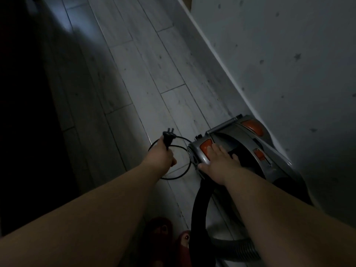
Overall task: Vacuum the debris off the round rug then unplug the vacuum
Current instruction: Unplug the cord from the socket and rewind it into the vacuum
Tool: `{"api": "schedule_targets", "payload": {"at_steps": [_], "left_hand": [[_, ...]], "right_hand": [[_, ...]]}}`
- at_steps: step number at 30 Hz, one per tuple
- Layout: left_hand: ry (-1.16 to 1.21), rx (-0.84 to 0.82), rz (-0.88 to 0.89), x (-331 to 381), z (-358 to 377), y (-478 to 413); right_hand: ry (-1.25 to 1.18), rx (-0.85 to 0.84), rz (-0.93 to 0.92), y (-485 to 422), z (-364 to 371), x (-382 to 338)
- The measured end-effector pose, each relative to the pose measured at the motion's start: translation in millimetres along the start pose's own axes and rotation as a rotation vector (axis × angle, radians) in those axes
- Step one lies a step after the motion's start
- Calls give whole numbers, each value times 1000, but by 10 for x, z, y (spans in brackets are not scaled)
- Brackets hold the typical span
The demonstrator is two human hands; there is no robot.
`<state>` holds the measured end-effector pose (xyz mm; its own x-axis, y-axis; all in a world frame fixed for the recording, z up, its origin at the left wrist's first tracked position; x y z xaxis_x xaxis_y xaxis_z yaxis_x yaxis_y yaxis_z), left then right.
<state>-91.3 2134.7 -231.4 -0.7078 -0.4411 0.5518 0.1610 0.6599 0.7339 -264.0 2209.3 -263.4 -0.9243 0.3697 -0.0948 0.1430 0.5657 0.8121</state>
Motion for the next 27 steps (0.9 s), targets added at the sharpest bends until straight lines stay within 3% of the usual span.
{"api": "schedule_targets", "payload": {"at_steps": [3,10,27], "left_hand": [[-178,-14,39,-25,87,-45],[-343,83,76,-171,44,-123],[-481,79,211,-50,165,-182]], "right_hand": [[42,-21,-9,-39,5,-64],[139,-94,10,-99,60,-94],[215,-182,46,-191,29,-107]]}}
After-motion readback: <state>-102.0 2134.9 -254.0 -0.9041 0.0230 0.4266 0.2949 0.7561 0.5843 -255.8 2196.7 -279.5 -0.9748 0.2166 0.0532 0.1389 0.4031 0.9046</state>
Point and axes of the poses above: each hand's wrist, its own y-axis away from the middle knuckle, its own z-axis out of the palm, x = y × z, the point moved 8 cm from there along -y, towards the middle knuckle
